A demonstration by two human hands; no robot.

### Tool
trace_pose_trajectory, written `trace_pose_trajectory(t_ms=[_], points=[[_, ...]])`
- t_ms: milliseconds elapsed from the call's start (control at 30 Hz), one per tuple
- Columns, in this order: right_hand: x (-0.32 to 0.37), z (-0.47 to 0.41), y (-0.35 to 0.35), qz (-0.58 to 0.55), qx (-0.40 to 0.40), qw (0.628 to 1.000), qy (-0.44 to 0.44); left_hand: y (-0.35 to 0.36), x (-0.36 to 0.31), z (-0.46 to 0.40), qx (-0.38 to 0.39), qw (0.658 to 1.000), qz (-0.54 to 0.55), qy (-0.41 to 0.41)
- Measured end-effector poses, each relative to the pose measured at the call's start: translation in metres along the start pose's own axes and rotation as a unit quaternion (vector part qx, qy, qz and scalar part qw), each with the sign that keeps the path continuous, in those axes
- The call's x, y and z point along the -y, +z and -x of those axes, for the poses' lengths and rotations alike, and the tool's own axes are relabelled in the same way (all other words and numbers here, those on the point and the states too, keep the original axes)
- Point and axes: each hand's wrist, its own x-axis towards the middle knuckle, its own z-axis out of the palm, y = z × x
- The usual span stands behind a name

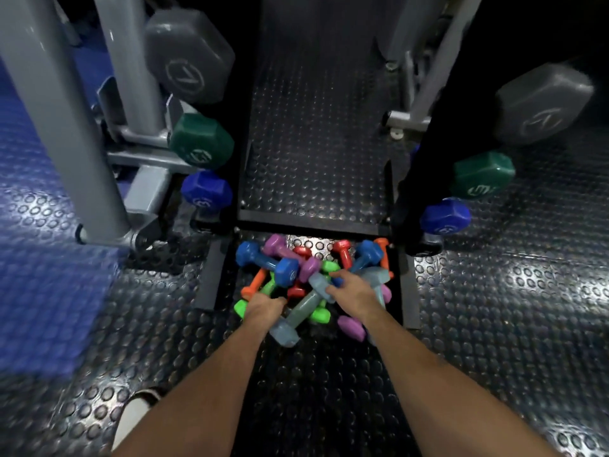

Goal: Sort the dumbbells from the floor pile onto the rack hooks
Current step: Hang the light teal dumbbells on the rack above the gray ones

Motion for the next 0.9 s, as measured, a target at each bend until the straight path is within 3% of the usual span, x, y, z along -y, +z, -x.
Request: trace_pose_trajectory(t_ms=[133, 267, 400, 667, 900], points=[[0.001, -0.008, 0.015, 0.019, 0.001, 1.0, -0.001, 0.016, 0.028, -0.013, 0.03, 0.993, 0.055, -0.104], [0.002, -0.016, 0.028, 0.078, 0.001, 0.997, -0.011, 0.039, 0.042, -0.025, 0.12, 0.959, 0.176, -0.185], [-0.001, -0.018, 0.037, 0.167, -0.023, 0.985, -0.025, 0.044, 0.041, -0.029, 0.121, 0.952, 0.208, -0.189], [-0.008, -0.021, 0.038, 0.191, -0.039, 0.977, -0.083, 0.041, 0.045, -0.028, 0.109, 0.944, 0.257, -0.175], [-0.022, -0.009, 0.032, 0.112, -0.066, 0.983, -0.128, 0.042, 0.049, -0.02, 0.081, 0.938, 0.288, -0.176]])
